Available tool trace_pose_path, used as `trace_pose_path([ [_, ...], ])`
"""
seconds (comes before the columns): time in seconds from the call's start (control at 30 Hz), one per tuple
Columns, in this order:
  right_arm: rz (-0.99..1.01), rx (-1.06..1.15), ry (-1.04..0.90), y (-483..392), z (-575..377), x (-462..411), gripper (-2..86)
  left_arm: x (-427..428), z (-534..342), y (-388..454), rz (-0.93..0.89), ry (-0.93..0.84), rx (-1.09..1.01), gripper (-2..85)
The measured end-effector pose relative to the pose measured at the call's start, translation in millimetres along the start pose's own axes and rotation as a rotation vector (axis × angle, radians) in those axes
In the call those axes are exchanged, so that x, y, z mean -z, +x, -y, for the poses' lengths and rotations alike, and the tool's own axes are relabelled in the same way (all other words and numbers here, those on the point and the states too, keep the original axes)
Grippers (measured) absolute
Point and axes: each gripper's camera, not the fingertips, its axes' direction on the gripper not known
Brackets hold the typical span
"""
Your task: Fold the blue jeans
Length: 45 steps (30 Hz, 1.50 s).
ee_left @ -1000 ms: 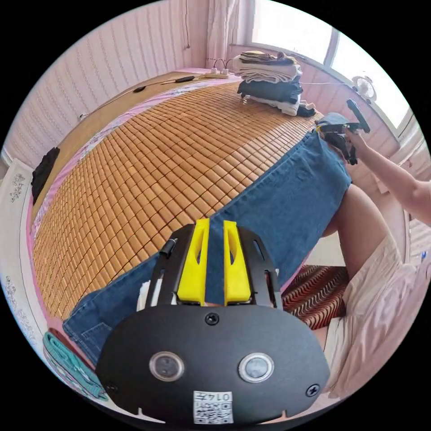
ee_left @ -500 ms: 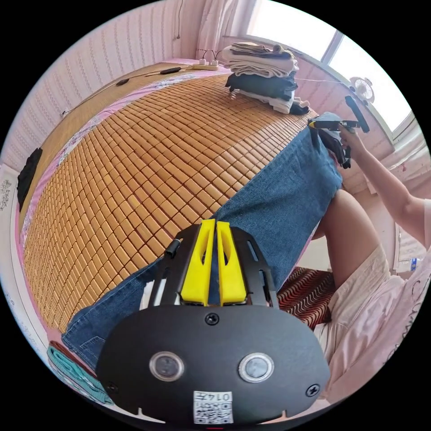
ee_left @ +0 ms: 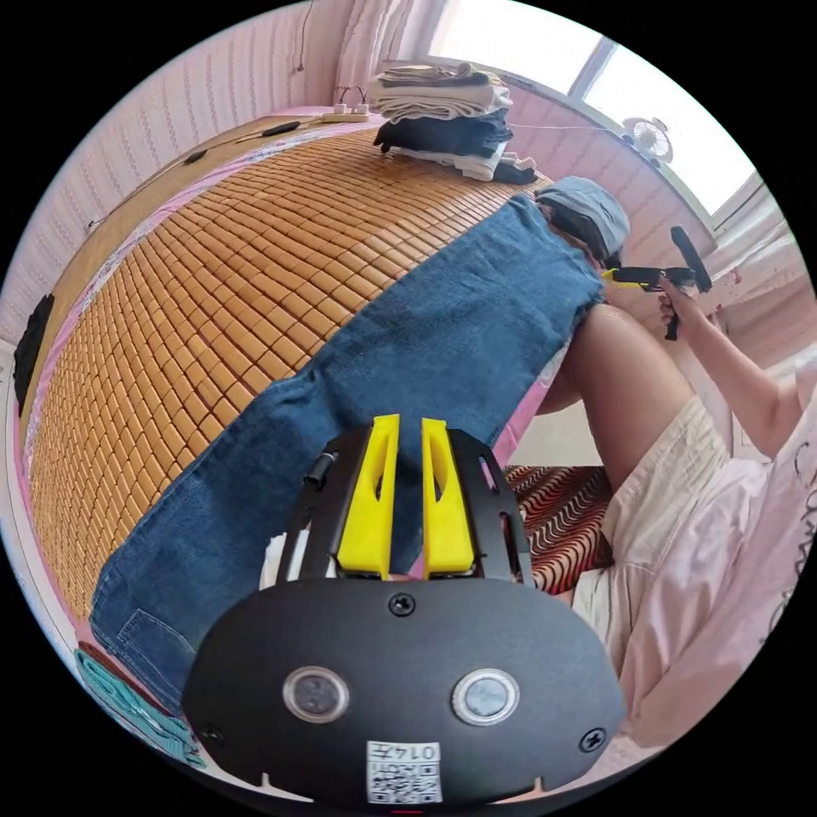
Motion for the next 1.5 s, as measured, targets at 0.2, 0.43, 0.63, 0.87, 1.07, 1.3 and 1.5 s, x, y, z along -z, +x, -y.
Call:
trace_pose_path([
  [0.2, 0.252, -0.073, 0.014, -6.0, -1.5, -11.0, 2.3, -34.5, -33.1, 12.5, -0.045, -0.048, 0.085, 5.3],
  [0.43, 0.187, -0.018, -0.105, -31.5, -3.8, -32.0, 1.2, -38.2, -54.7, 17.5, -0.011, -0.051, 0.136, 4.4],
  [0.63, -0.024, 0.078, -0.13, -95.4, 3.7, -46.9, 3.9, -34.3, -87.9, 20.5, -0.043, -0.002, 0.216, 4.7],
  [0.87, -0.403, 0.333, 0.038, -225.5, 5.4, -16.5, 1.0, -13.8, -138.8, 26.3, 0.05, 0.018, 0.279, 4.8],
  [1.07, -0.148, 0.88, -0.016, -426.2, -11.3, -55.0, -0.1, -26.0, -147.8, 37.7, 0.056, 0.05, 0.309, 4.7],
  [1.3, -0.032, 1.427, -0.256, -600.2, -109.0, -130.2, -0.4, -48.9, -163.8, 56.1, 0.099, 0.021, 0.29, 2.4],
  [1.5, -0.129, 1.55, -0.261, -629.9, -148.8, -157.8, -0.5, -60.5, -178.4, 66.8, 0.063, 0.001, 0.27, -0.8],
])
